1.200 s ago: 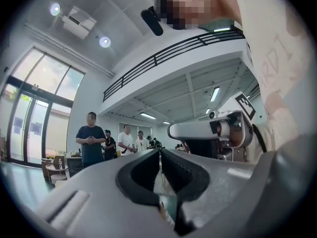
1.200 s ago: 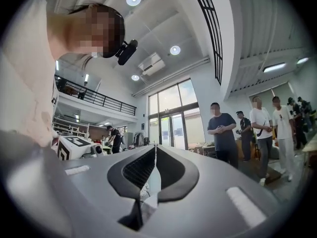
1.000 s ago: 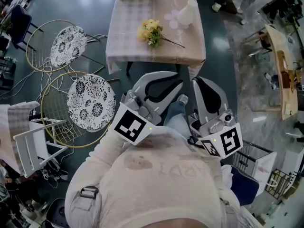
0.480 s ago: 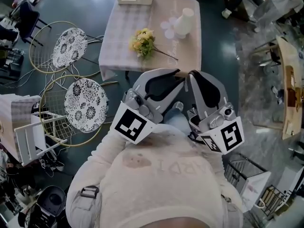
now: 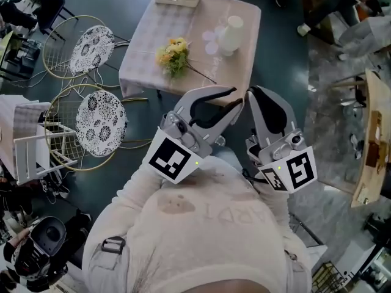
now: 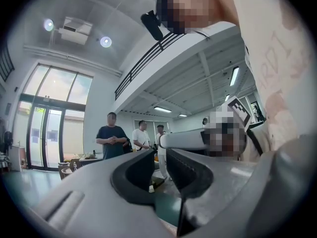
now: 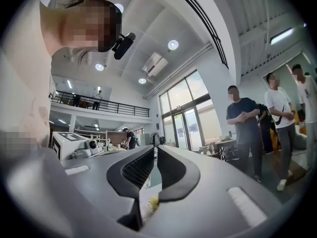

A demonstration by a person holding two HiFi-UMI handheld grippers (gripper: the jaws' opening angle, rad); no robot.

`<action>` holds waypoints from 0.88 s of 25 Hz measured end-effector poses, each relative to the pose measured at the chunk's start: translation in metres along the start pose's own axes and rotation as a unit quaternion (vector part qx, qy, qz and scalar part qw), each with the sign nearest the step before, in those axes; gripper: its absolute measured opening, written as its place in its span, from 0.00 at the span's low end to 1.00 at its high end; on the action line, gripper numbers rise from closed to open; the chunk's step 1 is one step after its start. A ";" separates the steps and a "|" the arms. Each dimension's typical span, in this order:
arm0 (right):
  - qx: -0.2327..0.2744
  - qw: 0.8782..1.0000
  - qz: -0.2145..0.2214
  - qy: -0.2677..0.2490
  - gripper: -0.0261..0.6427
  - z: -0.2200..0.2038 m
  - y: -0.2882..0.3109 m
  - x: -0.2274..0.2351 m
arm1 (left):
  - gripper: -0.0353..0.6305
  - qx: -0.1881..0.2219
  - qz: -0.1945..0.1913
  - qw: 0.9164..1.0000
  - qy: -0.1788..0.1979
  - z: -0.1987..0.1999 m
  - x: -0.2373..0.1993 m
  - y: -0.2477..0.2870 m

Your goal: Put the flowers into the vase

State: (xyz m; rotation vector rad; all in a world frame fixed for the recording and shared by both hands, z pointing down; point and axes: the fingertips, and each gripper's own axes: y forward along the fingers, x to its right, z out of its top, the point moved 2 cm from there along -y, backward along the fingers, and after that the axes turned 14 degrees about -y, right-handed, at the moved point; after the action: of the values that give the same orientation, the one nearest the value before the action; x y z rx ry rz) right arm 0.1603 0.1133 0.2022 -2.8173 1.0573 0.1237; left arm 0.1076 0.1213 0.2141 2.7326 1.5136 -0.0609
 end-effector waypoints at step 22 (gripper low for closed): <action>-0.164 0.979 0.121 -0.023 0.16 -0.117 0.150 0.020 | 0.16 -0.019 0.110 0.993 -0.023 -0.025 -0.150 -0.018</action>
State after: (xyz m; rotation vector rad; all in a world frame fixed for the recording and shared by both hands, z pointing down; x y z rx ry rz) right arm 0.0799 -0.0292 0.3020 -2.9318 1.4889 0.4213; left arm 0.0135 0.0042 0.2455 2.8268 1.1817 -0.0907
